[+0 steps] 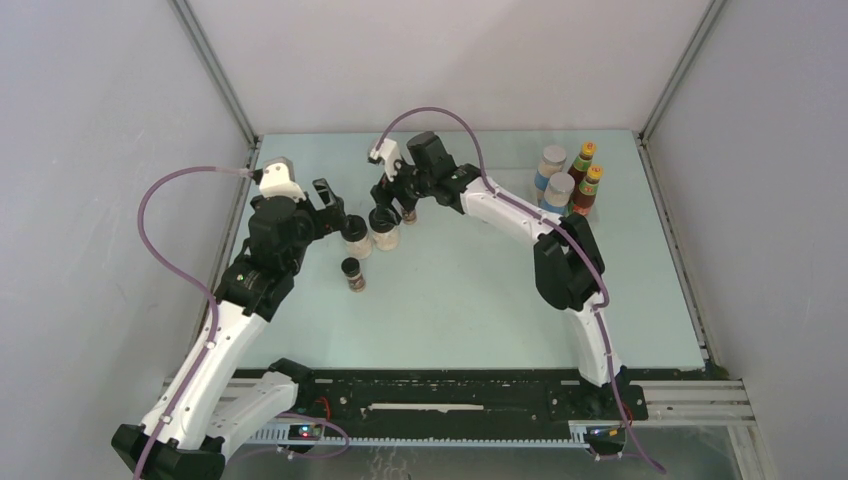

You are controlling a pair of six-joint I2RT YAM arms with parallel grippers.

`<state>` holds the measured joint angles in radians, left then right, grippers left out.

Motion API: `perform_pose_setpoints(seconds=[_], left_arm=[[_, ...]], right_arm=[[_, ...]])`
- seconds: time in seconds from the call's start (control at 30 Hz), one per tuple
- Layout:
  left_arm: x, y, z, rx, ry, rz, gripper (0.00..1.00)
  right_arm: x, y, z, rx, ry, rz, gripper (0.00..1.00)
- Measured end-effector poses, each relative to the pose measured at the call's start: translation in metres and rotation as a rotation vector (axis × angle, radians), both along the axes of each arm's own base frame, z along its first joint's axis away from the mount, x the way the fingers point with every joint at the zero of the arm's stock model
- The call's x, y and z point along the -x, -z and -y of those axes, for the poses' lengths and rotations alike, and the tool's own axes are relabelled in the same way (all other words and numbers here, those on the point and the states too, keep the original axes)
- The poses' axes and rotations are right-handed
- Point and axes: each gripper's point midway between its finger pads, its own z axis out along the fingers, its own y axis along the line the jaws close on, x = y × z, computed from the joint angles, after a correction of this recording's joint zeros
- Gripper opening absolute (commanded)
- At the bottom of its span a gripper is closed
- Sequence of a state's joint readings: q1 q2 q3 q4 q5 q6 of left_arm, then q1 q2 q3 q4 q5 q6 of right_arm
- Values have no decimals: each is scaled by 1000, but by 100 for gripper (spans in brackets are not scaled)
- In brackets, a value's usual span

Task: Organize the condiment bottles
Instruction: Pick up the bottle from the center of the board.

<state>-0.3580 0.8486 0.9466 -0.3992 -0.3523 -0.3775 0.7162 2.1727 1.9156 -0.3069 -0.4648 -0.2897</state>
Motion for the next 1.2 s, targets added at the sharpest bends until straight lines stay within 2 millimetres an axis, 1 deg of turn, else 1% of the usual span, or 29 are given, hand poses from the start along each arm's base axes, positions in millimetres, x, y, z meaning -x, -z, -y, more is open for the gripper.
perform_pose_setpoints(seconds=[0.1,0.3,0.43,0.53,0.8,1.03,1.13,1.2], left_arm=[[0,-1,0,1,0,4,98],[-2,-4,1,5,0,16,98],[-2,-4,1,5,0,17,98],[-2,-5,1,6,0,21,99],[-2,-5,1,6,1,23,99],[-3,-7,1,9,0,30,99],[-4,-7,1,12,2,33,99],[-4,-8,1,13,2,34,99]], right_arm=[[-2,2,-2,1,0,-1,86],[-1,25,-1,36,-1,-41,86],[2,36,-1,55,-4,-62,86],[3,39,-1,61,-6,-70,86],[2,40,-6,57,-15,-71,86],[3,54,-11,72,-22,-89,84],[4,61,-11,84,-25,-102,70],[5,62,-11,88,-29,-105,56]])
